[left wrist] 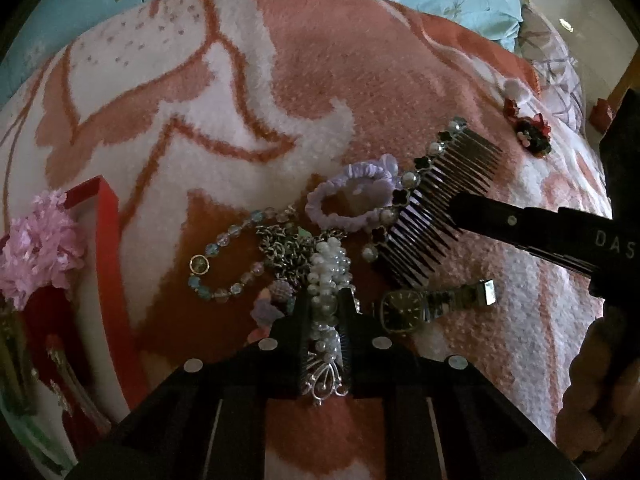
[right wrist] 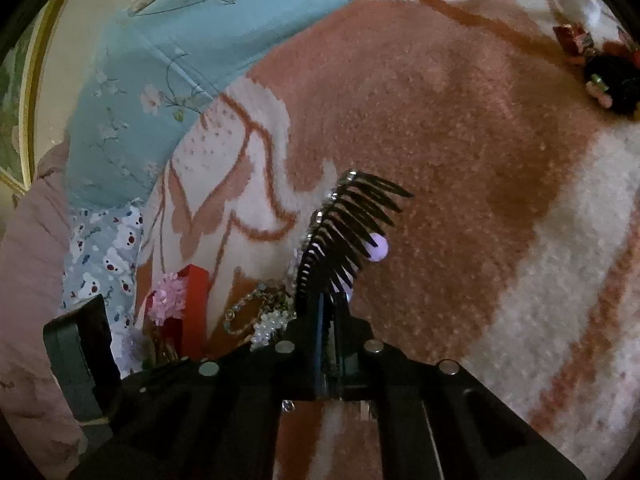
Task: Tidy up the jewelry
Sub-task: 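Grasp the pearl bracelet with the left gripper while the right grasps the black comb, then carry the pearl bracelet and black comb with both grippers into the box, then open both grippers to release the bracelet and comb in the box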
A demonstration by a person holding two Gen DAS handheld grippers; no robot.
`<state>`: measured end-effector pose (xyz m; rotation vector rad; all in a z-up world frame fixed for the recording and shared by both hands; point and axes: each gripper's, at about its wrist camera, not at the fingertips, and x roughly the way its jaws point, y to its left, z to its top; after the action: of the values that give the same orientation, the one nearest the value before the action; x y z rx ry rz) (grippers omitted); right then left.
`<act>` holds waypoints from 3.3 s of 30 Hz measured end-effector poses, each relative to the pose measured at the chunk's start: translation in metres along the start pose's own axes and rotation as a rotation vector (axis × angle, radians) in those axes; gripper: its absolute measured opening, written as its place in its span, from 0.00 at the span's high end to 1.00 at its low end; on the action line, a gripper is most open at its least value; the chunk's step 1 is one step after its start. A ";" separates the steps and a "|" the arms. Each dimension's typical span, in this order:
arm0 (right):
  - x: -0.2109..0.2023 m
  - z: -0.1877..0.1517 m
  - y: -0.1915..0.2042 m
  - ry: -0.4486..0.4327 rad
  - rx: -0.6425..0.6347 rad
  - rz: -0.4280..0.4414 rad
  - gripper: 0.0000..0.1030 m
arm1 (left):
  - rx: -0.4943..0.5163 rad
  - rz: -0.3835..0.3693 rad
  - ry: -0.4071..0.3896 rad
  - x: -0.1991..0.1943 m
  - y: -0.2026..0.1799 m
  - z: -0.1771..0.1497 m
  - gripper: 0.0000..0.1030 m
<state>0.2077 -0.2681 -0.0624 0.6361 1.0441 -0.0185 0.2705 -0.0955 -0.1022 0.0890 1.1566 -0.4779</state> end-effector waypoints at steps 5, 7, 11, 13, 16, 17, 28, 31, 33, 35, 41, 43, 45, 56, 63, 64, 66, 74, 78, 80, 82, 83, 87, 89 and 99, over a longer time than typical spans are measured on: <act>-0.005 -0.006 0.001 -0.006 -0.015 0.018 0.98 | -0.044 -0.031 -0.035 -0.025 0.003 -0.016 0.90; -0.009 -0.008 0.003 -0.008 -0.015 0.038 0.99 | -0.057 -0.043 -0.052 -0.037 0.005 -0.021 0.90; -0.018 -0.013 0.010 -0.020 -0.025 0.063 0.99 | -0.096 -0.068 -0.104 -0.067 0.011 -0.036 0.90; -0.024 -0.015 0.015 -0.029 -0.032 0.074 0.99 | -0.114 -0.076 -0.122 -0.077 0.016 -0.042 0.90; -0.034 -0.016 0.022 -0.059 -0.045 0.090 0.99 | -0.146 -0.084 -0.155 -0.098 0.024 -0.055 0.90; -0.037 -0.016 0.025 -0.064 -0.049 0.094 0.99 | -0.150 -0.083 -0.163 -0.104 0.026 -0.058 0.90; -0.049 -0.033 0.064 -0.039 -0.090 0.179 0.99 | -0.242 -0.066 -0.247 -0.171 0.062 -0.107 0.90; -0.043 -0.042 0.077 -0.012 -0.109 0.196 0.99 | -0.282 -0.056 -0.259 -0.186 0.075 -0.123 0.90; -0.040 -0.048 0.084 0.003 -0.122 0.202 0.99 | -0.315 -0.049 -0.266 -0.194 0.085 -0.134 0.90; -0.035 -0.055 0.094 0.025 -0.133 0.217 0.99 | -0.339 -0.044 -0.272 -0.201 0.092 -0.143 0.90; -0.024 -0.073 0.119 0.079 -0.169 0.252 0.99 | -0.383 -0.027 -0.293 -0.220 0.108 -0.164 0.90; -0.019 -0.081 0.128 0.099 -0.184 0.257 0.99 | -0.396 -0.025 -0.295 -0.223 0.114 -0.169 0.90; -0.014 -0.087 0.136 0.116 -0.198 0.261 0.99 | -0.412 -0.020 -0.297 -0.227 0.120 -0.176 0.90; 0.013 -0.114 0.164 0.203 -0.247 0.277 0.99 | -0.499 0.007 -0.320 -0.243 0.150 -0.198 0.90; 0.039 -0.124 0.177 0.273 -0.255 0.282 0.99 | -0.564 0.003 -0.337 -0.237 0.172 -0.200 0.90; 0.043 -0.125 0.178 0.282 -0.253 0.281 0.99 | -0.571 0.004 -0.335 -0.235 0.175 -0.199 0.90; 0.052 -0.127 0.181 0.301 -0.254 0.281 0.99 | -0.585 0.002 -0.331 -0.229 0.183 -0.198 0.90; 0.084 -0.125 0.191 0.342 -0.243 0.268 0.99 | -0.612 0.009 -0.308 -0.199 0.208 -0.182 0.90; 0.094 -0.121 0.192 0.345 -0.238 0.251 0.98 | -0.624 0.020 -0.290 -0.184 0.215 -0.178 0.90; 0.098 -0.119 0.190 0.345 -0.228 0.243 0.98 | -0.633 0.016 -0.284 -0.179 0.218 -0.177 0.90; 0.101 -0.118 0.188 0.345 -0.221 0.241 0.98 | -0.635 0.020 -0.281 -0.175 0.219 -0.176 0.90; 0.101 -0.118 0.187 0.343 -0.219 0.240 0.98 | -0.635 0.021 -0.281 -0.173 0.220 -0.175 0.90; 0.102 -0.118 0.184 0.342 -0.212 0.234 0.93 | -0.645 0.022 -0.276 -0.170 0.222 -0.176 0.90; 0.101 -0.118 0.183 0.345 -0.207 0.239 0.92 | -0.649 0.023 -0.273 -0.170 0.223 -0.177 0.90; 0.090 -0.118 0.185 0.328 -0.201 0.240 0.59 | -0.658 0.035 -0.256 -0.172 0.221 -0.180 0.79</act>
<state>0.2172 -0.0322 -0.0861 0.5883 1.2593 0.4075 0.1524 0.2127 -0.0605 -0.5078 1.0078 -0.0567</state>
